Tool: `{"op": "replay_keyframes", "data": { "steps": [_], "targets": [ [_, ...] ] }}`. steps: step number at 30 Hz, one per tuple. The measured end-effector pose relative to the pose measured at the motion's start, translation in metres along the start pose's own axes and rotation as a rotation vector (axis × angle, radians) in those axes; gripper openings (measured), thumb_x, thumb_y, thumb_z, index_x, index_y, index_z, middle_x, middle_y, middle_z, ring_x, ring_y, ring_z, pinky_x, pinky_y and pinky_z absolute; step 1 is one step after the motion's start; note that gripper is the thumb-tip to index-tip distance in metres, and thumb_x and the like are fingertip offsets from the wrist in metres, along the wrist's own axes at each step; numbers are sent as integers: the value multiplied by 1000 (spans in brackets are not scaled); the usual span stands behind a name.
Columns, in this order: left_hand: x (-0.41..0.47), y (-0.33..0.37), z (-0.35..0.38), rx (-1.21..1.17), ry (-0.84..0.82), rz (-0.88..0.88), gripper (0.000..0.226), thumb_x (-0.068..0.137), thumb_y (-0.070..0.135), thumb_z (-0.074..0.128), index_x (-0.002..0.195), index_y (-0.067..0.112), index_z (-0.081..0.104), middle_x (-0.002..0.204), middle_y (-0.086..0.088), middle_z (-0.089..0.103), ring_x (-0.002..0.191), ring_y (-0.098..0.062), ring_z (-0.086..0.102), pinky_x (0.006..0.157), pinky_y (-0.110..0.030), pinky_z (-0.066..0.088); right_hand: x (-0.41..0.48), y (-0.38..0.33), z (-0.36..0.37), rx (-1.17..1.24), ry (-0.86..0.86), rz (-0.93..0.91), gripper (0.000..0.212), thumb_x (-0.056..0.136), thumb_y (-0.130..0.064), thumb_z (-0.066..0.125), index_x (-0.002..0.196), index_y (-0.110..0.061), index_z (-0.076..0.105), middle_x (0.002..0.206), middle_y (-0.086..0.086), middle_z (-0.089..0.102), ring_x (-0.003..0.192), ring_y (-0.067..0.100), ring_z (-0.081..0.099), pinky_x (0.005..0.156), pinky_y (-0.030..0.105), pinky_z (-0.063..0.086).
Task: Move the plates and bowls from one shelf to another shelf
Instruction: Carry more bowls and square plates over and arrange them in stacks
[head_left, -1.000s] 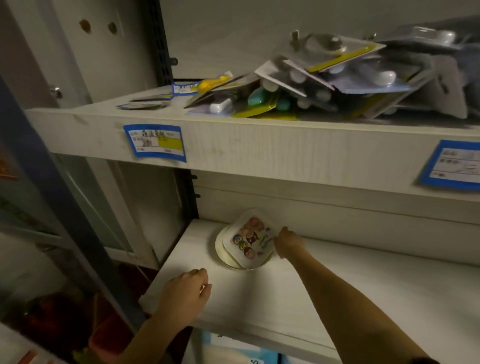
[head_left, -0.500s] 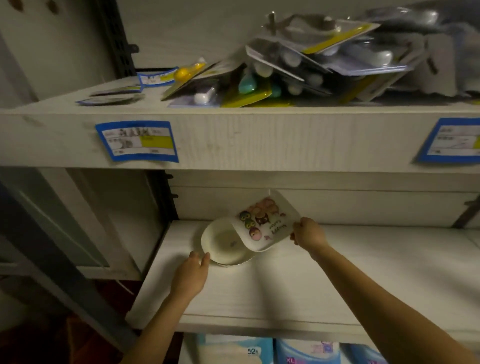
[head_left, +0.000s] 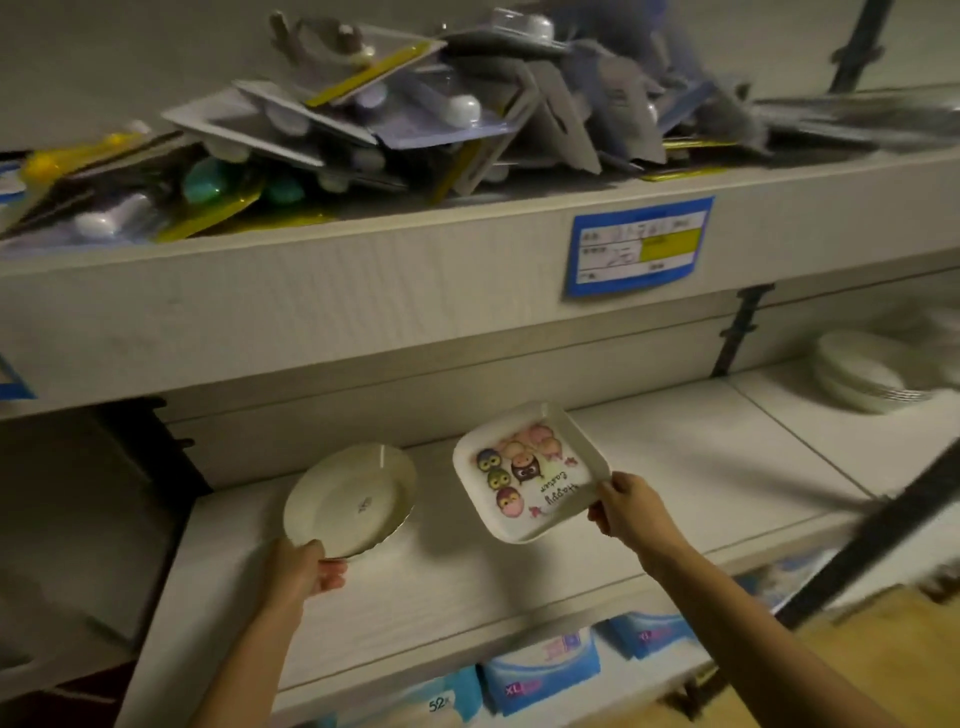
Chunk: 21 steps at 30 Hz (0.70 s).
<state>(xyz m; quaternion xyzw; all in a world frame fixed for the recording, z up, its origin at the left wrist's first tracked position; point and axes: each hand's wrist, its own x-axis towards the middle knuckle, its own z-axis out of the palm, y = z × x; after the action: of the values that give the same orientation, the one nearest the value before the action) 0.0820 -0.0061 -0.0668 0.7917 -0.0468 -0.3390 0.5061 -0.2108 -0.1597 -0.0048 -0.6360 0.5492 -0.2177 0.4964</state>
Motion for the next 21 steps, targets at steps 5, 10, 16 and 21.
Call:
{"op": "replay_keyframes", "data": {
  "steps": [5, 10, 16, 21],
  "targets": [
    [-46, 17, 15, 10, -101, 155, 36, 88, -7, 36, 122, 5, 42, 87, -27, 58, 43, -24, 61, 28, -19, 46, -26, 22, -42, 135, 25, 58, 23, 97, -10, 36, 96, -1, 57, 73, 7, 56, 60, 13, 49, 53, 19, 40],
    [-105, 29, 58, 123, -210, 267, 26, 88, -4, 39, 109, 12, 44, 88, -15, 58, 63, -34, 59, 49, -35, 55, -58, 51, -101, 230, 83, 65, 22, 98, -13, 37, 91, -7, 57, 72, 7, 56, 60, 13, 49, 55, 20, 42],
    [-184, 30, 147, 234, -284, 348, 24, 86, -9, 40, 104, 6, 49, 87, -11, 56, 63, -21, 53, 33, -13, 45, -90, 100, -191, 274, 194, 91, 27, 97, -11, 39, 94, 5, 60, 66, 9, 53, 56, 14, 46, 52, 24, 38],
    [-231, 18, 217, 325, -309, 402, 27, 85, -5, 45, 107, 9, 53, 109, -18, 59, 92, -29, 52, 68, -31, 44, -112, 142, -269, 274, 265, 74, 26, 97, -10, 38, 85, -1, 59, 60, 6, 50, 46, 9, 41, 44, 19, 34]
  ]
}}
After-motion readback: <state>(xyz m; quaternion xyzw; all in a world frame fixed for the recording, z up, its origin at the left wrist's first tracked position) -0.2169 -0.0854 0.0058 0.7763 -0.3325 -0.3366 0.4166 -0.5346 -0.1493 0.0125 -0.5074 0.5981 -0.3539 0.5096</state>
